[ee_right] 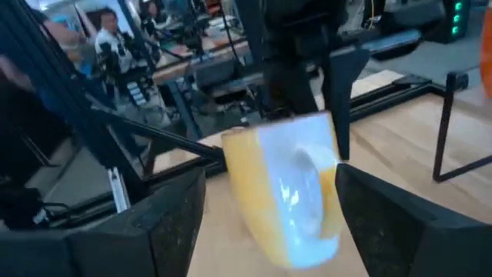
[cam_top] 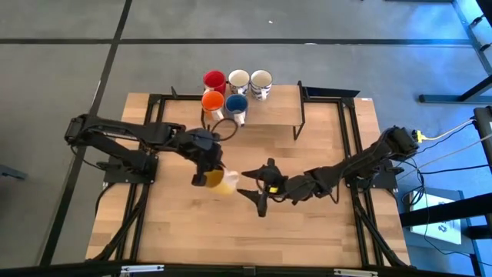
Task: Place coffee mugs
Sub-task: Put the yellow cup on the shelf
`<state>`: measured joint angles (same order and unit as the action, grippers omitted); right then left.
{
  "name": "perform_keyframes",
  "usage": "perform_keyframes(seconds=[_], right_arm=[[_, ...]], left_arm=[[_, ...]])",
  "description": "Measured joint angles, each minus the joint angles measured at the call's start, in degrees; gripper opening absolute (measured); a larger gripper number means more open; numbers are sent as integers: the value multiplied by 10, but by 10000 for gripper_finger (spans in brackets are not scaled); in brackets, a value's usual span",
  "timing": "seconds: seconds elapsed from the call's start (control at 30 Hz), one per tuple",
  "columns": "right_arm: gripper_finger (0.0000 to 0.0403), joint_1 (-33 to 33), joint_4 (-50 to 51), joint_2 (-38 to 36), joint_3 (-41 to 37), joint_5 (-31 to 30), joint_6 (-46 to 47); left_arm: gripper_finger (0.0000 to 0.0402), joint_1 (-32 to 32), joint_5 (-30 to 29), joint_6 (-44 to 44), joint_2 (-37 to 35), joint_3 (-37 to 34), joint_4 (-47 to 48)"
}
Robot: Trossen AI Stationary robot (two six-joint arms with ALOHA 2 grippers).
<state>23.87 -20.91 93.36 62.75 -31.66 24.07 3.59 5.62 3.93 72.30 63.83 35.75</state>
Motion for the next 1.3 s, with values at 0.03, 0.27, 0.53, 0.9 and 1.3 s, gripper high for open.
perform_keyframes(seconds=[0.03,0.27,0.53,0.9,1.3], right_arm=[[277,-5,14,0,11,4,-7],[277,-50,166,2,69,78,12],[227,-85,171,16,73,177,13],[88,-107,144,31,73,220,12],[31,-108,149,31,73,215,12]], left_arm=[[14,2,-2,15,-6,0,-2],[14,7,12,62,-12,1,-23],[14,6,15,77,-12,1,-25],[14,-7,28,78,-12,1,-24],[45,-7,19,75,-12,0,-27]])
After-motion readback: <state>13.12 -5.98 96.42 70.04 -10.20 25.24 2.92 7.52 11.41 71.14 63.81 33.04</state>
